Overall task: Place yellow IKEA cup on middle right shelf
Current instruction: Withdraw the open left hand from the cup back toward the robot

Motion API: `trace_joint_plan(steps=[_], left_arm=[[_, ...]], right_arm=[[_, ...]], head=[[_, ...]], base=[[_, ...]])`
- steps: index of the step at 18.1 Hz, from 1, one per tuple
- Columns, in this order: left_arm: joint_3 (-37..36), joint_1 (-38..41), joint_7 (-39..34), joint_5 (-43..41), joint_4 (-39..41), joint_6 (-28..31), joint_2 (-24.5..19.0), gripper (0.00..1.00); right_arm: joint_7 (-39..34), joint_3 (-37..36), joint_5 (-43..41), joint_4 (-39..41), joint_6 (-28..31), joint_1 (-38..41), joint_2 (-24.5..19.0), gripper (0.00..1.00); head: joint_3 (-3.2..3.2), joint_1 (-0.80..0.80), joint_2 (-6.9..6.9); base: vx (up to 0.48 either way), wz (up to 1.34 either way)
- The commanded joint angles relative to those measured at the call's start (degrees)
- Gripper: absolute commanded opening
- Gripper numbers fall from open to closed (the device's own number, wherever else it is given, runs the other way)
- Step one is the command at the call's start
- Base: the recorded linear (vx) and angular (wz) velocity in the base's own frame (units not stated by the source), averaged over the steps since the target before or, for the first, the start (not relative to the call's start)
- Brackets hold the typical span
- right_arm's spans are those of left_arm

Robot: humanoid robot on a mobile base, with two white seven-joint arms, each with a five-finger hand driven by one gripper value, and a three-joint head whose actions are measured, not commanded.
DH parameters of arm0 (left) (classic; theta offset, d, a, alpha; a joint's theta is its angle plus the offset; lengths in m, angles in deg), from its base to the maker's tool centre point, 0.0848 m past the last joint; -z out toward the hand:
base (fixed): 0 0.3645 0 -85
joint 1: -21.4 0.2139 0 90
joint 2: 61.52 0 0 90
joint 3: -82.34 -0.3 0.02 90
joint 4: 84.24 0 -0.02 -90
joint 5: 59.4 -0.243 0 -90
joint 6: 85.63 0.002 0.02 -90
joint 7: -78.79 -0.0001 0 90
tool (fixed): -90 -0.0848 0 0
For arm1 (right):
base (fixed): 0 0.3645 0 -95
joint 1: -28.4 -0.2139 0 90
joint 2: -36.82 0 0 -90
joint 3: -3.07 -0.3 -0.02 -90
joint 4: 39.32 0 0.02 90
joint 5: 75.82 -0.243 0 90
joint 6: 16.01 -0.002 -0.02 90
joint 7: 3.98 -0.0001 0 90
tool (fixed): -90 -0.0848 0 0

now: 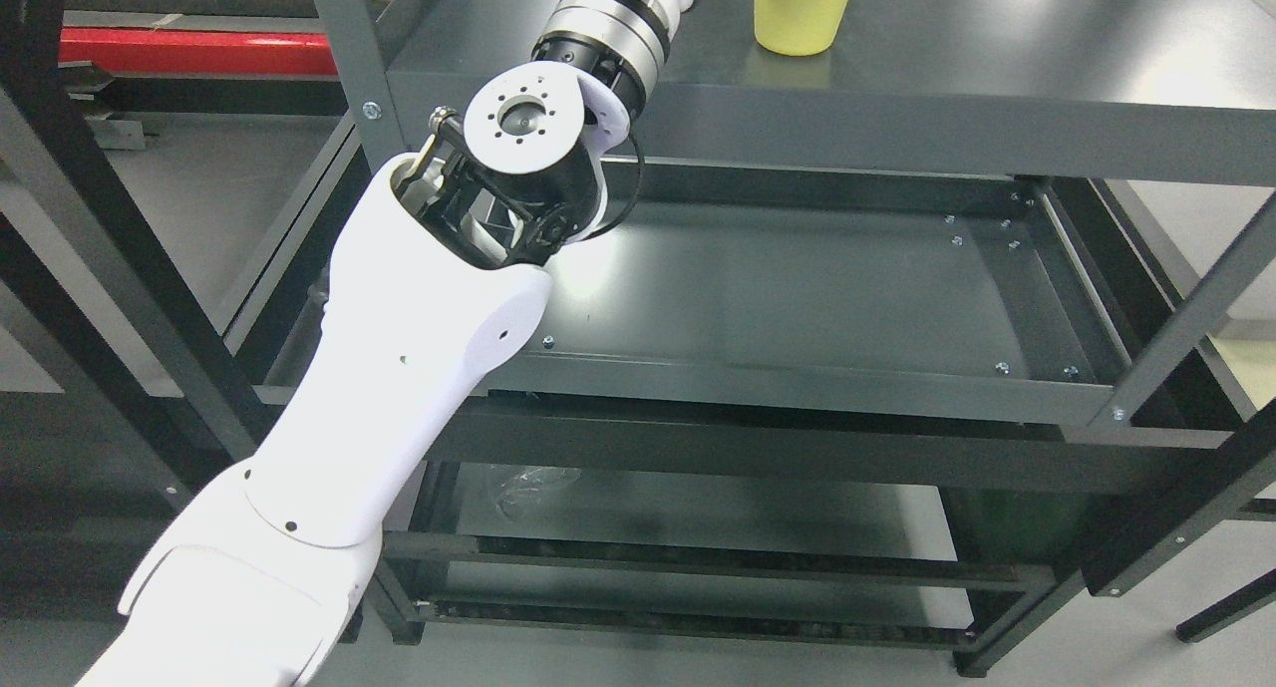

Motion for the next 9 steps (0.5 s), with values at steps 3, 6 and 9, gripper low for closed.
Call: trace_joint_plan(steps=[3, 6, 9], left_arm=[[2.3, 0.7, 3.1, -0.8, 6.0, 0.1, -1.0, 0.99], [1.1, 3.0, 13.1, -0.5, 6.0, 0.2, -1.0, 0.99], [1.0, 4.5, 26.1, -0.5, 5.5, 0.5, -1.0, 0.98]], right_arm=[[0.0, 1.0, -1.4, 0.0, 0.0, 0.8, 1.0, 0.99], [0.0, 1.0, -1.4, 0.0, 0.0, 0.8, 1.0, 0.99], [0.0, 1.0, -1.4, 0.0, 0.0, 0.8, 1.0, 0.99]], head=[[0.0, 0.0, 0.0], [0.0, 0.0, 0.0], [0.0, 0.0, 0.0]], base=[[-0.126, -0.02], [-0.133, -0.04], [-0.146, -0.09]])
